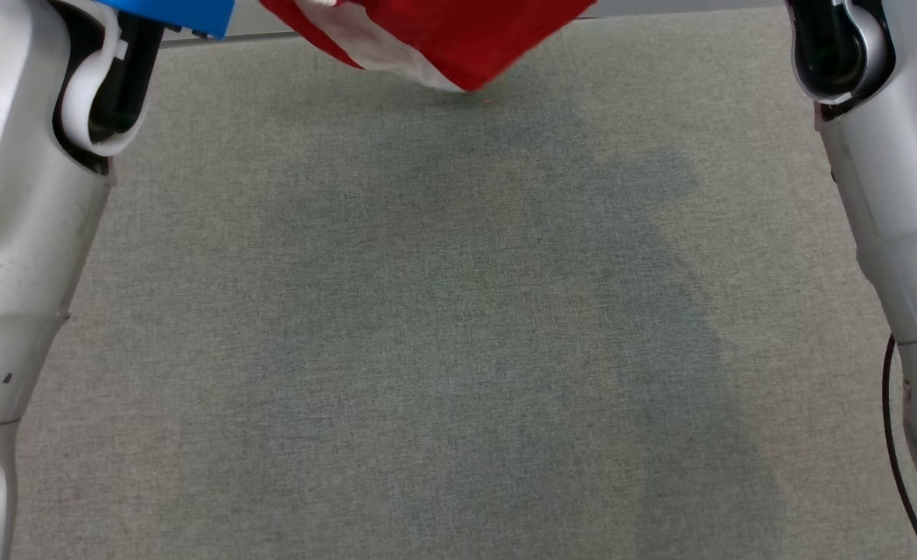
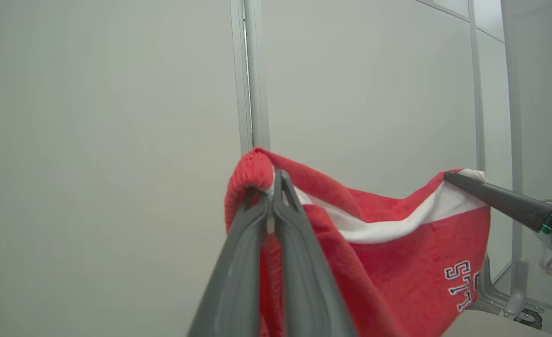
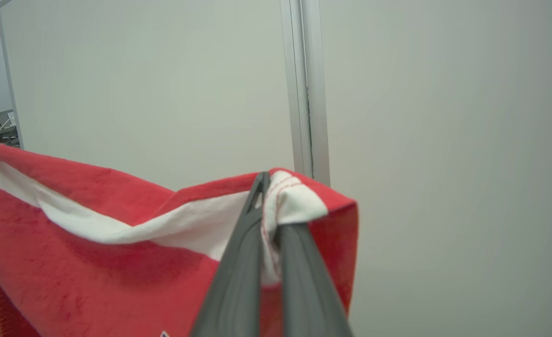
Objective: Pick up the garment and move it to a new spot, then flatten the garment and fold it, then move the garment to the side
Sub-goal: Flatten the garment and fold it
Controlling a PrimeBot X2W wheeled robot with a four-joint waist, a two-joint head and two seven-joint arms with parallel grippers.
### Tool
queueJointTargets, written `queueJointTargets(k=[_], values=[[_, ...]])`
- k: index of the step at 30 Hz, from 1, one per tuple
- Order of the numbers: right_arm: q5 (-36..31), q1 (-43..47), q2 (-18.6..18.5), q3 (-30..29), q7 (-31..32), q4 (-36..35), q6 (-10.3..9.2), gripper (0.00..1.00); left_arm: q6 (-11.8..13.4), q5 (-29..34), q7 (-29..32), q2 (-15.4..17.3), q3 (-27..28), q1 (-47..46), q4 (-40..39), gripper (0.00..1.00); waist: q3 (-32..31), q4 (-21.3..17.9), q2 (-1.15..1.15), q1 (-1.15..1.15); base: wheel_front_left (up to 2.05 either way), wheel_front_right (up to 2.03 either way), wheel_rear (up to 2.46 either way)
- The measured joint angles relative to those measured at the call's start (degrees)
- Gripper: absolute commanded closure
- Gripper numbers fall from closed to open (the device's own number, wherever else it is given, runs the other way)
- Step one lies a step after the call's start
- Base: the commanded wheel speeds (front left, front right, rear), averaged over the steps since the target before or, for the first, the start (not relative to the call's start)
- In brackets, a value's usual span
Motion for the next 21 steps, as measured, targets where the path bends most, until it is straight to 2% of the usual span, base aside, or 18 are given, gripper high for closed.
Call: queueJointTargets(k=[4,8,14,21], values=[[0.75,0.96,-0.75,2.26,0.00,0.30,0.00,1.00,0.00,-0.44,-0.01,-0.14,0.03,1.70,-0.07,1.00,0.48,0.10,0.00,0.00,0.00,0.00,0.00],[2.04,6.91,-1.69,4.31,0.01,-0.55,0.00,1.00,0.00,-0.54,0.00,-0.59,-0.07,7.96,-0.88,1.00,1.10,0.51,0.00,0.00,0.00,0.00,0.00],[3.53,20.69,-3.12,4.43,0.01,-5.65,0.00,1.00,0.00,0.71,0.00,-2.26,1.71,21.67,-5.44,1.00,-0.08,1.62,0.00,0.00,0.00,0.00,0.00],[4.05,39.10,-4.15,5.19,0.01,-11.71,0.00,1.00,0.01,3.39,0.00,-3.49,2.13,41.42,-9.40,1.00,-5.30,2.67,0.00,-0.02,0.00,0.00,0.00]])
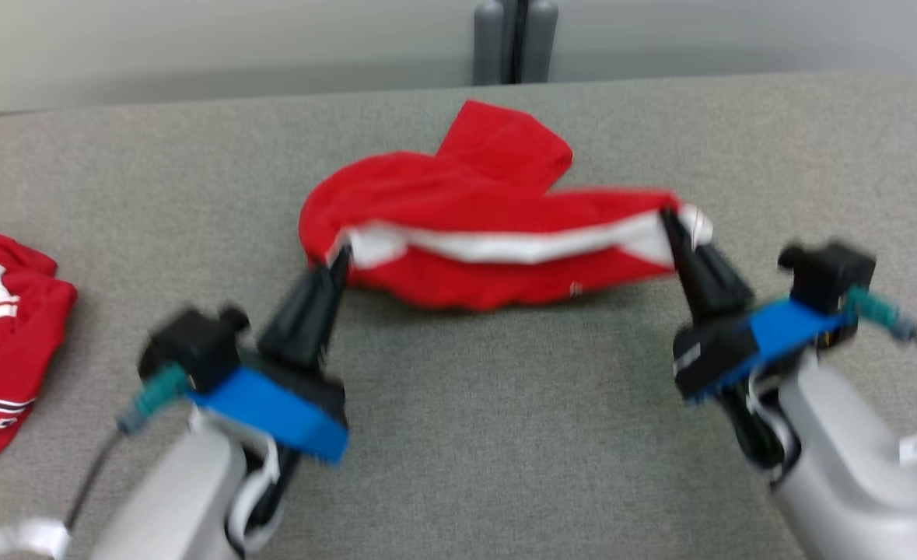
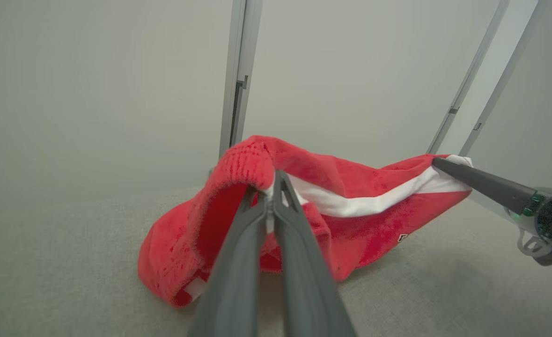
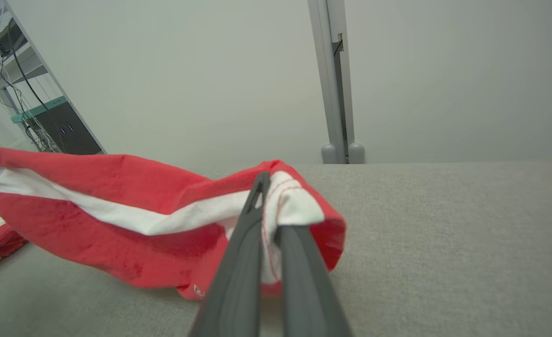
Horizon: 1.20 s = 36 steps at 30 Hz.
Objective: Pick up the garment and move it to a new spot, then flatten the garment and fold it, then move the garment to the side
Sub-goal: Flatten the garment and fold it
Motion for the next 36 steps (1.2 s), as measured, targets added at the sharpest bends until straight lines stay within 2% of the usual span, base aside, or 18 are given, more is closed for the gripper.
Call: queueJointTargets(k=[4,7,15,20,27,36], values=[[1.42,10.92,-1.58,0.78,0.00,-2.89,0.00,1.00,0.00,0.24,0.00,-0.14,-1.94,10.62,-0.56,1.00,-3.75,0.19,0.00,-0.01,0.00,0.00,0.00],[1.87,16.29,-2.49,0.83,0.00,-4.70,0.00,1.00,0.00,0.04,0.00,-0.10,-3.01,15.29,-0.67,1.00,-5.89,0.45,0.00,0.00,0.00,0.00,0.00],[3.15,29.51,-5.15,0.27,0.00,-8.73,0.00,1.00,0.00,0.35,0.00,1.23,-3.67,24.85,-2.38,1.00,-10.14,0.92,0.00,0.00,0.00,0.00,0.00],[3.48,35.03,-5.75,-1.25,0.00,-11.62,0.00,1.00,0.00,0.77,0.00,1.68,-4.54,27.73,-3.65,1.00,-10.85,1.31,0.00,0.01,0.00,0.00,0.00],[2.65,33.80,-6.35,-4.23,0.27,-13.35,0.00,1.00,-0.01,2.04,0.00,1.44,-4.00,26.32,-4.11,1.00,-10.31,1.71,0.00,0.01,0.00,0.00,0.00],[0.26,19.09,-7.47,-4.92,2.63,-11.24,0.00,1.00,-0.01,3.41,0.00,0.70,-3.93,17.83,-4.22,1.00,-6.72,3.92,0.00,0.02,0.00,0.00,0.00]])
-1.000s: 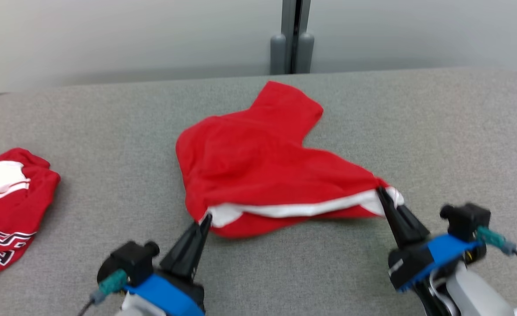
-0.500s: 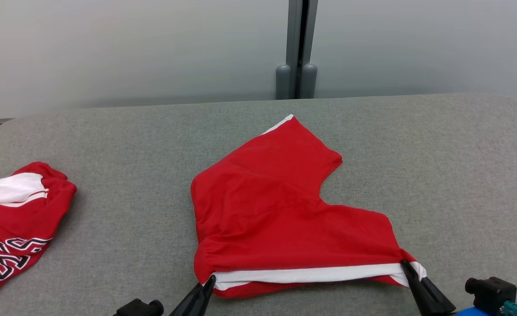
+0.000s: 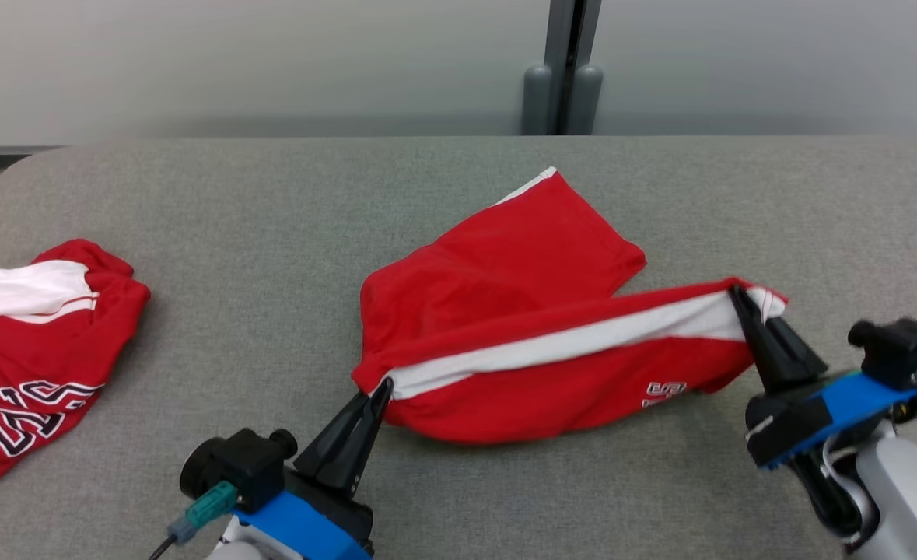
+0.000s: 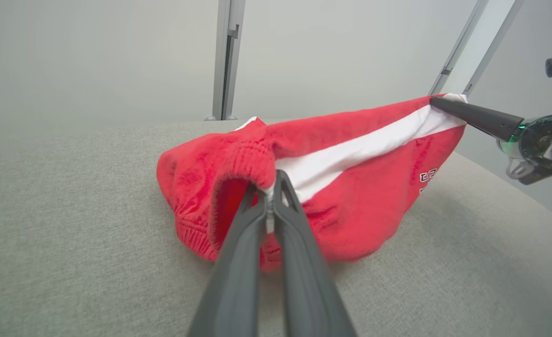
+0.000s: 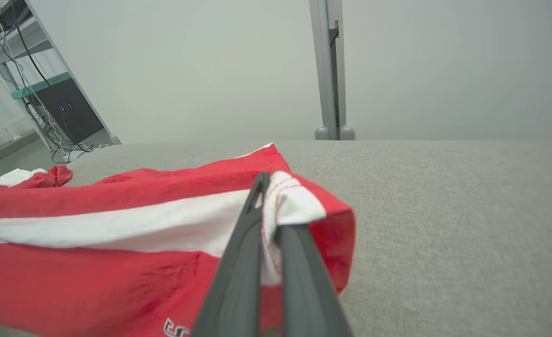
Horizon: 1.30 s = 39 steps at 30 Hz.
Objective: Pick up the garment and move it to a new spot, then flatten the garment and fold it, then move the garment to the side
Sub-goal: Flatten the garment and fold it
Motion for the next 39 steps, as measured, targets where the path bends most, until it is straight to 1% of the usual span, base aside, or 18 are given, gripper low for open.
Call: queueJointTargets(k=[7,10,14,17,24,30,31,32,33,34,35,36,39], values=[[-0.40,-15.03,-0.59,3.44,2.11,5.67,0.00,1.00,0.00,-0.82,0.00,-0.54,0.82,-6.70,0.75,1.00,4.71,2.14,0.00,0.01,0.00,0.00,0.00],[-0.18,-21.63,0.21,5.23,2.77,10.16,0.00,1.00,0.00,-1.08,0.00,-0.87,1.64,-8.89,1.75,1.00,6.78,3.03,0.00,0.01,0.00,0.00,0.00],[0.44,-29.05,1.42,7.98,3.19,16.83,0.00,1.00,0.00,-1.57,0.00,-2.34,2.67,-11.80,3.38,1.00,9.14,4.74,0.00,0.01,0.00,0.00,0.00],[0.71,-34.05,2.16,10.17,3.20,21.73,0.00,1.00,0.00,-1.66,0.00,-3.54,2.15,-14.22,4.74,1.00,11.00,6.10,0.00,0.01,0.00,0.00,0.00],[1.19,-43.77,3.15,13.95,2.52,32.51,0.00,1.00,0.00,-2.09,0.00,-6.23,0.56,-18.94,7.86,1.00,15.19,9.06,0.00,0.01,0.00,0.00,0.00],[2.03,-47.23,4.08,16.70,2.42,39.72,0.00,1.00,0.00,-2.10,0.00,-7.25,-0.24,-20.54,9.49,1.00,17.50,10.73,0.00,0.01,0.00,0.00,0.00],[2.37,-47.46,4.19,17.04,2.04,40.33,0.00,0.91,0.00,-2.27,0.00,-7.43,-0.33,-20.68,9.71,1.00,17.70,10.84,0.00,0.01,0.00,0.00,0.00],[2.57,-47.71,4.26,17.50,1.78,40.98,0.00,0.29,0.00,-2.57,0.00,-7.60,-0.32,-20.83,9.98,1.00,17.85,10.87,0.00,0.00,0.00,0.00,0.00],[2.83,-47.79,4.42,17.95,1.72,41.54,0.00,0.00,0.01,-2.67,0.01,-7.71,-0.24,-20.98,10.35,1.00,17.91,10.81,0.00,0.01,0.00,0.00,0.00],[3.13,-47.79,4.56,18.37,1.65,42.02,0.00,0.00,0.00,-2.70,0.00,-7.73,-0.19,-21.11,10.69,0.78,17.88,10.69,0.00,0.00,0.00,0.00,0.00],[3.31,-47.80,4.57,18.72,1.20,42.37,0.00,0.00,0.00,-2.76,0.00,-7.80,-0.15,-21.13,10.94,0.32,17.81,10.54,0.00,0.00,0.00,0.00,0.00],[3.75,-47.85,4.52,19.11,0.98,42.65,0.00,0.00,0.00,-2.74,0.00,-7.89,-0.10,-21.13,11.17,0.00,17.69,10.38,0.00,0.00,0.00,0.00,0.00],[4.26,-47.88,4.07,20.79,0.15,42.98,0.00,0.00,0.00,-2.30,0.00,-8.23,0.84,-21.10,11.70,0.00,17.07,9.93,0.00,0.00,0.00,0.00,0.00]])
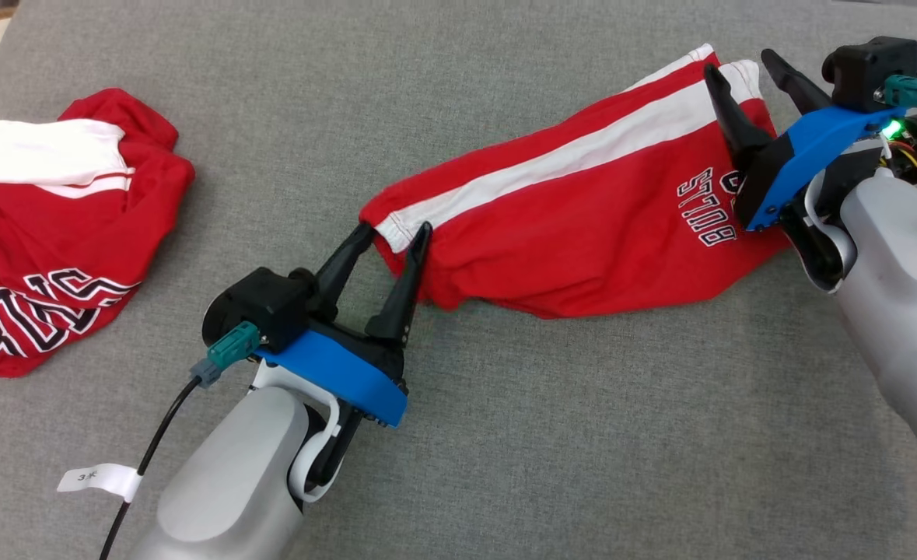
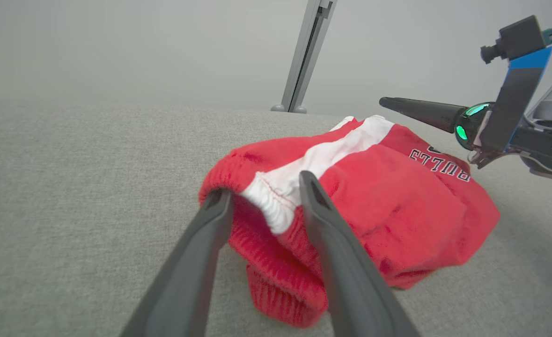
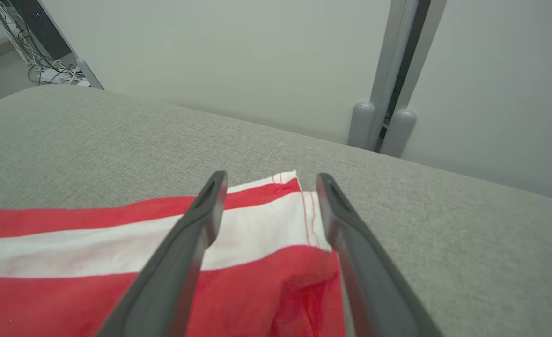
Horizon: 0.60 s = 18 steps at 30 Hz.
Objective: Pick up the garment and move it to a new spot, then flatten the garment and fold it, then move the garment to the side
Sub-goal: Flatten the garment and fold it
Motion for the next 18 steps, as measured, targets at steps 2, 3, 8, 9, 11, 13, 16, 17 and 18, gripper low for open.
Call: queueJointTargets(k=[2,3,8,9,11,13,16,17,18], values=[[1.01,0.18,-0.71,0.79,-0.45,0.02,0.00,0.00,0.01,0.67,0.00,-0.02,0.53,0.41,-0.18,0.00,-0.66,-0.19,0.00,-0.01,0.00,0.00,0.00],[1.41,0.31,-1.14,1.09,-0.71,0.03,0.00,0.00,0.00,1.11,0.00,-0.05,0.98,1.08,-0.42,0.00,-1.00,-0.27,0.00,-0.01,0.00,0.00,0.00],[3.38,2.80,-3.70,2.33,-1.78,0.01,0.00,0.00,0.00,4.16,0.01,0.33,3.28,5.14,-2.65,0.00,-3.11,-0.20,0.00,-0.02,0.00,0.00,0.00],[3.70,3.58,-4.14,2.64,-1.98,0.00,0.00,0.00,0.00,5.02,0.00,0.53,4.05,5.96,-3.34,0.00,-3.51,-0.12,0.00,-0.02,0.00,0.00,0.00],[4.48,4.99,-4.88,2.96,-2.05,0.18,0.00,0.00,0.00,6.31,0.00,0.85,5.89,7.67,-4.69,0.00,-4.22,0.11,0.00,-0.02,0.00,0.00,0.00],[5.13,6.47,-5.39,3.26,-2.30,0.29,0.00,0.00,0.00,7.82,0.00,0.97,8.22,9.53,-6.21,0.00,-4.85,0.37,0.00,-0.02,0.00,0.00,0.00],[6.12,8.29,-5.72,3.63,-2.47,0.57,0.00,0.00,0.16,10.16,0.00,0.64,13.29,11.52,-8.98,0.00,-5.51,0.65,0.00,-0.02,0.00,0.00,0.00],[6.49,8.84,-5.72,3.79,-2.50,0.74,0.00,0.00,0.40,10.98,0.00,0.34,15.07,12.06,-9.79,0.00,-5.70,0.74,0.00,-0.02,0.00,0.00,0.00],[6.82,9.42,-5.70,4.01,-2.53,0.87,0.00,0.00,0.48,11.80,0.00,-0.09,16.91,12.75,-10.74,0.00,-5.85,0.79,0.00,-0.02,0.00,0.00,0.00]])
